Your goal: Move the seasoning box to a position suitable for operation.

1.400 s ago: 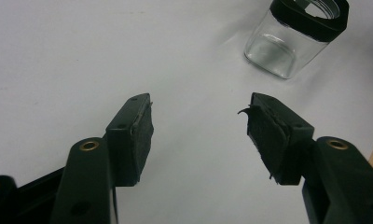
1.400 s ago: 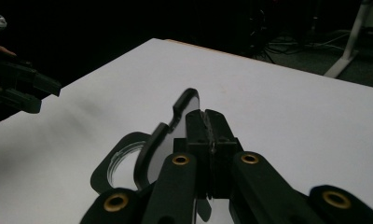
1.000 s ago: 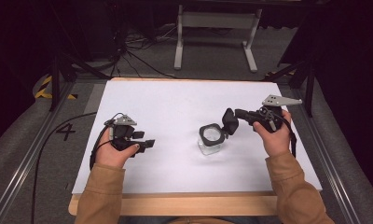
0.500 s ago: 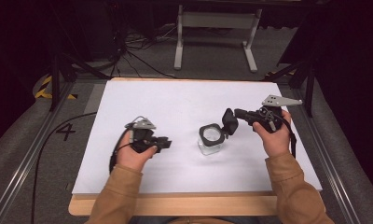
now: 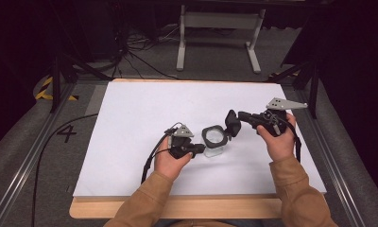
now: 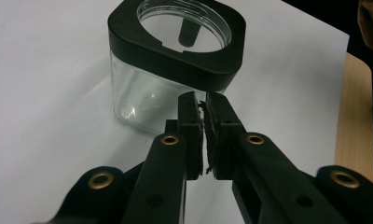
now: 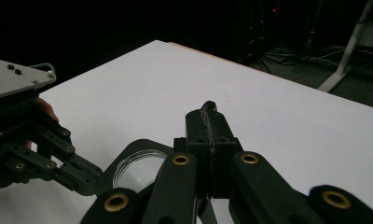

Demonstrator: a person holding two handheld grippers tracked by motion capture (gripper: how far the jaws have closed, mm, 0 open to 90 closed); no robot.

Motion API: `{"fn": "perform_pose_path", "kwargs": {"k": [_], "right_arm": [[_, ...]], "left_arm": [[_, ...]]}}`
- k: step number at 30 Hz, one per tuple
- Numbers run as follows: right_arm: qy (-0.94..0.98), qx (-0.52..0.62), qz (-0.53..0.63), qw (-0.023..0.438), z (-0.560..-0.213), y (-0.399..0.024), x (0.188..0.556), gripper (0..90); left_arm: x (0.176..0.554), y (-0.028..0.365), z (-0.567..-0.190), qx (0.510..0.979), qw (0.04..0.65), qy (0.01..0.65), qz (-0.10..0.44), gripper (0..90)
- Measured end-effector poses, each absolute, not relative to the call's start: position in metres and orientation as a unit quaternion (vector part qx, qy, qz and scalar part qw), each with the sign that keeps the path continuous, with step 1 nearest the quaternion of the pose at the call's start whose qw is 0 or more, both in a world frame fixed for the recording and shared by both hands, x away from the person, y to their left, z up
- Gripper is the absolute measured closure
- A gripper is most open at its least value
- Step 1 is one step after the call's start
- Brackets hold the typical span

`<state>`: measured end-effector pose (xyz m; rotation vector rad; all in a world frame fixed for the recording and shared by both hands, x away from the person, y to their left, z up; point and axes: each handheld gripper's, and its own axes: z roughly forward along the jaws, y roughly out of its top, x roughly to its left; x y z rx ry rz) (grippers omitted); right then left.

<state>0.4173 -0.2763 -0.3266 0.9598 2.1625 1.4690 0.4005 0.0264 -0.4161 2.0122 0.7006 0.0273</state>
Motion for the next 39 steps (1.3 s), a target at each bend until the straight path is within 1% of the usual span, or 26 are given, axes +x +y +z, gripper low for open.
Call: {"fn": "perform_pose_path", "kwargs": {"k": [4,9,23,28,35,39], "right_arm": [[0.765,0.338,0.516,0.186,-0.327,-0.274,0.414,90.0],[0.767,0.333,0.519,0.178,-0.327,-0.271,0.412,90.0],[0.810,0.294,0.493,0.120,-0.344,-0.240,0.410,90.0],[0.828,0.287,0.470,0.107,-0.355,-0.230,0.411,90.0],[0.839,0.293,0.451,0.087,-0.370,-0.225,0.415,90.0],[0.834,0.290,0.459,0.099,-0.362,-0.230,0.413,90.0]], "left_arm": [[0.402,0.024,-0.417,0.827,0.481,0.290,0.015,86.6],[0.402,0.024,-0.417,0.829,0.480,0.288,0.011,85.6],[0.401,0.022,-0.417,0.834,0.473,0.282,0.001,82.4],[0.403,0.036,-0.412,0.827,0.481,0.292,0.005,84.2],[0.407,0.054,-0.406,0.812,0.495,0.311,0.011,84.1],[0.406,0.059,-0.405,0.811,0.492,0.315,0.015,83.0]]}}
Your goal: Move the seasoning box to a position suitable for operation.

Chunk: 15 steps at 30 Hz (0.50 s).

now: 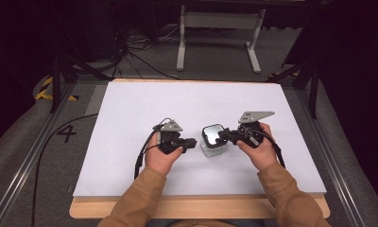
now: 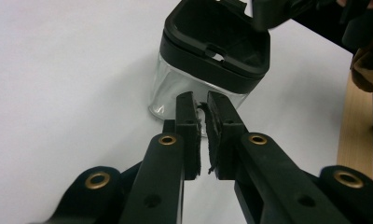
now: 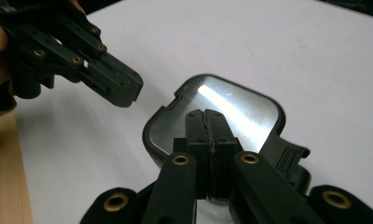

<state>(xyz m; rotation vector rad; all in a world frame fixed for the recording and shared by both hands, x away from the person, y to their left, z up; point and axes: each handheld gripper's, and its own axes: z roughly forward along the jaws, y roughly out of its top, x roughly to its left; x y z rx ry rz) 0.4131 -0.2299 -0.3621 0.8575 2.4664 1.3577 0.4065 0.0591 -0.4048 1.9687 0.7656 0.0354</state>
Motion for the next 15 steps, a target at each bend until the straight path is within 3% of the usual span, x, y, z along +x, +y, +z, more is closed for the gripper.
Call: {"fn": "perform_pose_path", "kwargs": {"k": [5,15], "right_arm": [[0.814,0.303,0.478,0.130,-0.350,-0.250,0.408,89.8],[0.792,0.358,0.471,0.147,-0.348,-0.294,0.404,90.0]], "left_arm": [[0.408,0.071,-0.395,0.829,0.462,0.310,0.057,80.5],[0.419,0.102,-0.380,0.839,0.431,0.325,0.071,80.5]]}}
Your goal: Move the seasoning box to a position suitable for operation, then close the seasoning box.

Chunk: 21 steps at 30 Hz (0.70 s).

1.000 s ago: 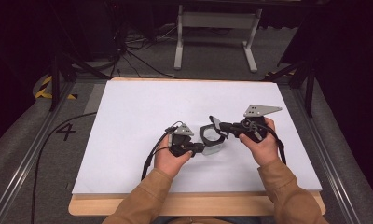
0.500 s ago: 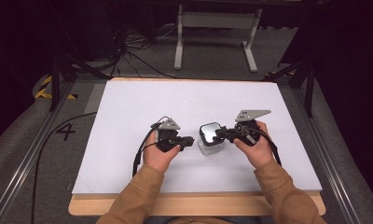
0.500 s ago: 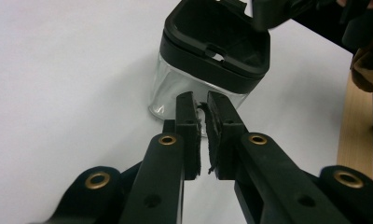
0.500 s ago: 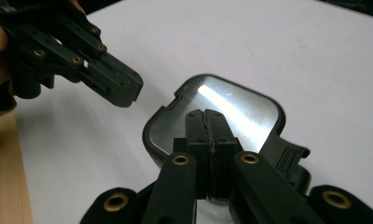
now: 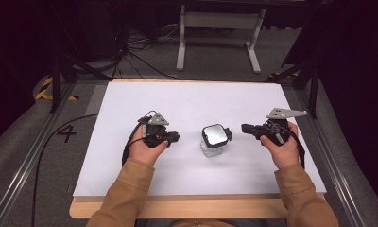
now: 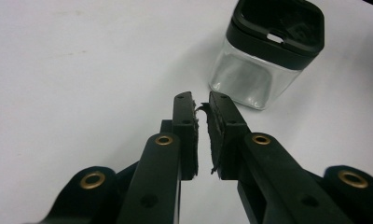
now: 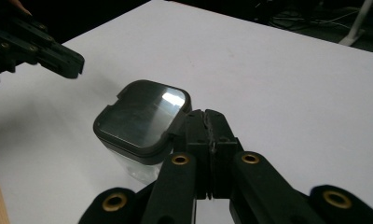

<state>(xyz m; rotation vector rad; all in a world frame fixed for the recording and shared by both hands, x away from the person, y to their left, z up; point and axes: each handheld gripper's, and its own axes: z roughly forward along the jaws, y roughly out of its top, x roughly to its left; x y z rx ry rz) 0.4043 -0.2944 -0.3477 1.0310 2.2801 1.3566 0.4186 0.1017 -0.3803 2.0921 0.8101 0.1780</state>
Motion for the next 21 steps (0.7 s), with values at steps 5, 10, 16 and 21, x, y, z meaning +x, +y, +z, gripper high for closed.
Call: {"fn": "perform_pose_path", "kwargs": {"k": [5,10,16,21], "right_arm": [[0.795,0.383,0.445,0.149,-0.350,-0.312,0.401,89.8],[0.797,0.408,0.423,0.139,-0.356,-0.325,0.396,89.2],[0.805,0.409,0.407,0.137,-0.364,-0.327,0.386,89.6],[0.815,0.408,0.388,0.137,-0.373,-0.328,0.377,89.5]], "left_arm": [[0.430,0.104,-0.379,0.854,0.410,0.316,0.061,78.1],[0.439,0.099,-0.379,0.860,0.401,0.310,0.057,78.8],[0.451,0.087,-0.378,0.860,0.408,0.302,0.051,79.0],[0.463,0.074,-0.385,0.838,0.457,0.297,0.016,84.0]]}}
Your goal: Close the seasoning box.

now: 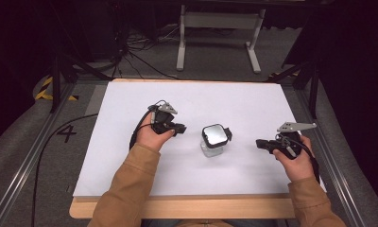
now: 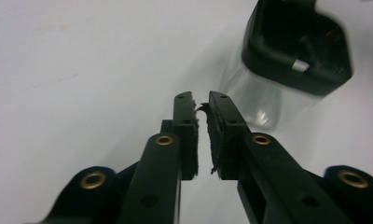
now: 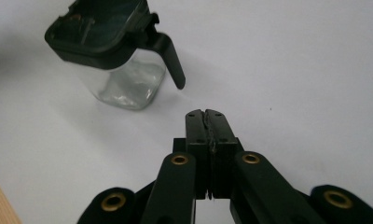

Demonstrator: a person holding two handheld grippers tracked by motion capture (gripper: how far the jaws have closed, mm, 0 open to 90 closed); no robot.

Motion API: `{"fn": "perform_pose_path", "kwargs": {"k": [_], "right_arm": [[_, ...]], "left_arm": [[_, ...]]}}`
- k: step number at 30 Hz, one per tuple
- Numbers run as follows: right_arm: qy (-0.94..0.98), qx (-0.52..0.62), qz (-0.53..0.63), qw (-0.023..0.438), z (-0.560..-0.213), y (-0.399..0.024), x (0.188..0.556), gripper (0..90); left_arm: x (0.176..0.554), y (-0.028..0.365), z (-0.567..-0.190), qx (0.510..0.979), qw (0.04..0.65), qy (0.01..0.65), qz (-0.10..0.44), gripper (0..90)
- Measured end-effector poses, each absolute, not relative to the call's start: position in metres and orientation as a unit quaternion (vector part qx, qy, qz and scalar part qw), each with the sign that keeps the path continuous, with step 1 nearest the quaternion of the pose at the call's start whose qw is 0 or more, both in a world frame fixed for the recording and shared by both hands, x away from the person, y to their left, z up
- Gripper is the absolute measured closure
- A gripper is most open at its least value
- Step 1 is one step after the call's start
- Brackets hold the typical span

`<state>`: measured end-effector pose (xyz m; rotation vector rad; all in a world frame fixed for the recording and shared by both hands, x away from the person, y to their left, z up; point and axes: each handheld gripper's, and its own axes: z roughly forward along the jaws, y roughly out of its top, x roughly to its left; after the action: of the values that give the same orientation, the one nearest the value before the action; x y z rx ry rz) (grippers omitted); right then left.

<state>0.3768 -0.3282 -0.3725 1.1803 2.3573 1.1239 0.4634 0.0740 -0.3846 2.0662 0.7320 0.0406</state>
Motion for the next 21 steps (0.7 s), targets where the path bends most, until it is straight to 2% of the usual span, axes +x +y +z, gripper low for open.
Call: {"fn": "perform_pose_path", "kwargs": {"k": [3,7,10,21], "right_arm": [[0.818,0.402,0.389,0.136,-0.375,-0.328,0.370,89.0],[0.819,0.403,0.385,0.138,-0.377,-0.329,0.363,89.4],[0.818,0.406,0.384,0.135,-0.379,-0.331,0.359,87.8],[0.813,0.408,0.396,0.124,-0.380,-0.334,0.349,87.9]], "left_arm": [[0.470,0.063,-0.391,0.841,0.456,0.291,0.027,88.1],[0.476,0.050,-0.395,0.849,0.452,0.272,0.033,89.3],[0.481,0.042,-0.401,0.838,0.469,0.277,0.003,86.8],[0.491,0.026,-0.420,0.826,0.482,0.286,-0.052,90.0]]}}
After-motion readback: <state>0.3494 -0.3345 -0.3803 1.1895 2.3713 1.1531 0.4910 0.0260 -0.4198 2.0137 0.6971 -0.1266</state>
